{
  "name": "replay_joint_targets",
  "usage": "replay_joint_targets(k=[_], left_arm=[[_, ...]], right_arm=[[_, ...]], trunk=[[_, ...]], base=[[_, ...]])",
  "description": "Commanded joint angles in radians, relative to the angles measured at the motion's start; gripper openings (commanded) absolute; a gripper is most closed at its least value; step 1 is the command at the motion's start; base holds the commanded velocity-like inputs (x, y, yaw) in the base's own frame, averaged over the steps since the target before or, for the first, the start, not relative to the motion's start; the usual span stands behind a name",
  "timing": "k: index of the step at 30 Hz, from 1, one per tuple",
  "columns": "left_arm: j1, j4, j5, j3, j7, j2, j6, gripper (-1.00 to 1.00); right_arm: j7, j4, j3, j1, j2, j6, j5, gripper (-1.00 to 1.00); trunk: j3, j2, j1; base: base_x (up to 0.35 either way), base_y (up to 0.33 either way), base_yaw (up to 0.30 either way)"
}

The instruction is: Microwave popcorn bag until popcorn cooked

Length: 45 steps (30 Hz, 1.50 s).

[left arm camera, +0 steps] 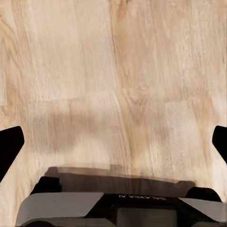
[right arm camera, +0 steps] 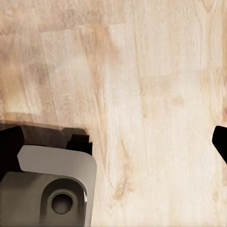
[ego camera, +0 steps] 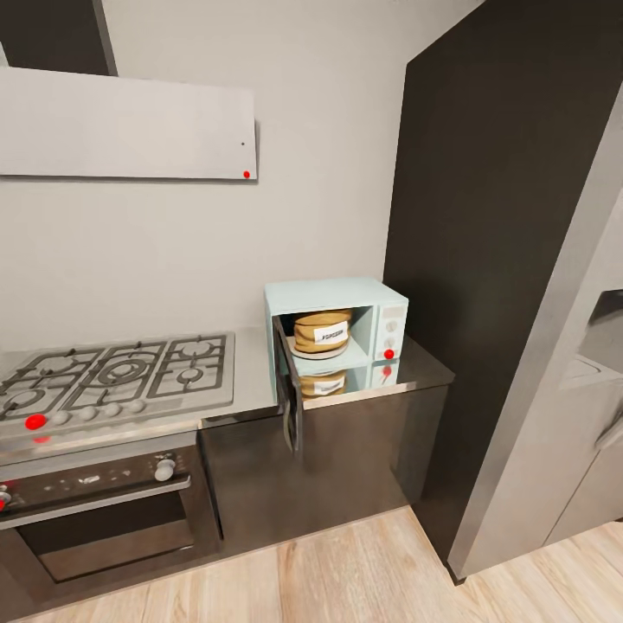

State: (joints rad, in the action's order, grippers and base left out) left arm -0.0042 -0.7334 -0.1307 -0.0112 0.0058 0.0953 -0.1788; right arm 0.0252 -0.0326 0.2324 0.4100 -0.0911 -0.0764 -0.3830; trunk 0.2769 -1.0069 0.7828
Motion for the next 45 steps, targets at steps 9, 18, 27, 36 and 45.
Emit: replay_joint_targets(k=[9,18,27,36,45], left_arm=[[0.001,-0.293,-0.011,0.018,-0.001,0.021,-0.056,1.00],[-0.027,-0.692,-0.018,0.029,-0.014,0.020,-0.264,1.00],[-0.097,-0.747,-0.025,0.042,-0.205,0.009,-0.151,1.00],[-0.097,-0.760,-0.025,0.038,-0.215,0.005,-0.139,1.00],[-0.097,-0.761,-0.036,0.041,-0.216,0.006,-0.142,1.00]], right_arm=[[0.002,-0.001,0.008,0.001,-0.002,-0.002,-0.009,1.00],[0.000,-0.001,0.008,-0.001,-0.005,-0.002,-0.011,1.00],[0.004,0.000,0.007,-0.028,0.004,-0.010,-0.010,1.00],[0.004,-0.001,0.008,-0.028,0.009,-0.008,-0.010,1.00],[0.003,-0.001,0.007,-0.028,0.010,-0.008,-0.011,1.00]], trunk=[[0.001,-0.001,0.000],[0.001,-0.001,0.000],[0.001,-0.001,0.000],[0.001,-0.001,0.000],[0.001,-0.001,0.000]], base=[[0.000,0.000,0.000],[0.000,0.000,0.000],[0.000,0.000,0.000],[0.000,0.000,0.000],[0.131,0.000,0.000]])
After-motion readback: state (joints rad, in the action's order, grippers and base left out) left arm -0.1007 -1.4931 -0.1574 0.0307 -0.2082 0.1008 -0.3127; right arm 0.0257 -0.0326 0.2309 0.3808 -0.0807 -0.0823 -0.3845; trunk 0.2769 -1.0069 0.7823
